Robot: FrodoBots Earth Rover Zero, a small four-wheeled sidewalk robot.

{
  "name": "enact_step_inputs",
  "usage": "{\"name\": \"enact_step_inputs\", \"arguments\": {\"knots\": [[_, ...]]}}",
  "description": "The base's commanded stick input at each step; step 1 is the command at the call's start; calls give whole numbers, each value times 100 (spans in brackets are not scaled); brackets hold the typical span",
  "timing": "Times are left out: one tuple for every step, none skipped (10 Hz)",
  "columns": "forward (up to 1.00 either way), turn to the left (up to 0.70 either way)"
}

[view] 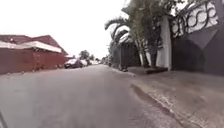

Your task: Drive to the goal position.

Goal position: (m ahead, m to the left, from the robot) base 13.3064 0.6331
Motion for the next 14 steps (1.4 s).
{"name": "enact_step_inputs", "arguments": {"knots": [[70, 35], [70, 35], [70, 2], [70, 0], [70, 0], [70, 0], [70, 0], [70, 0], [70, 0], [70, 0], [70, 0], [70, 0], [70, 0], [70, 0]]}}
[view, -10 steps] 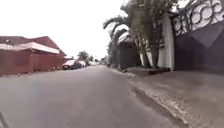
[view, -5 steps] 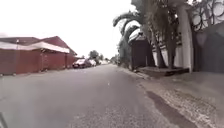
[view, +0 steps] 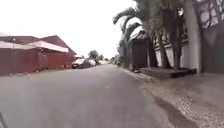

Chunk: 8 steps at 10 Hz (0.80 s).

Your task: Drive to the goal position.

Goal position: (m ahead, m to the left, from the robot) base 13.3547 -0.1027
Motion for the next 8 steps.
{"name": "enact_step_inputs", "arguments": {"knots": [[70, 0], [70, 0], [70, 18], [70, 35], [70, 35], [70, 35], [70, 11], [70, 0]]}}
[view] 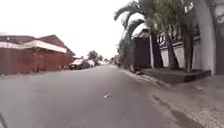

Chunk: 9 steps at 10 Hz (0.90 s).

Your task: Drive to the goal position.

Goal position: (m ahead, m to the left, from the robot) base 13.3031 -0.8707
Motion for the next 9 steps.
{"name": "enact_step_inputs", "arguments": {"knots": [[70, 0], [70, 0], [70, 0], [70, 0], [70, 0], [70, 0], [70, 0], [70, 0], [70, 0]]}}
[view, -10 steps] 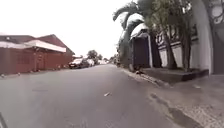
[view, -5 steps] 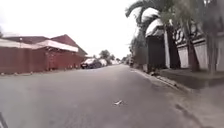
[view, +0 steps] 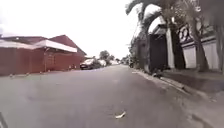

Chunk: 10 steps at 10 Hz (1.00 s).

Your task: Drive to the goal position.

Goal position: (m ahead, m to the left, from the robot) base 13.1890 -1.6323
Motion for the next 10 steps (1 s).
{"name": "enact_step_inputs", "arguments": {"knots": [[70, 0], [70, 0], [70, 0], [70, 0], [70, 0], [70, 0], [70, 0], [70, 0], [70, 0], [70, 0]]}}
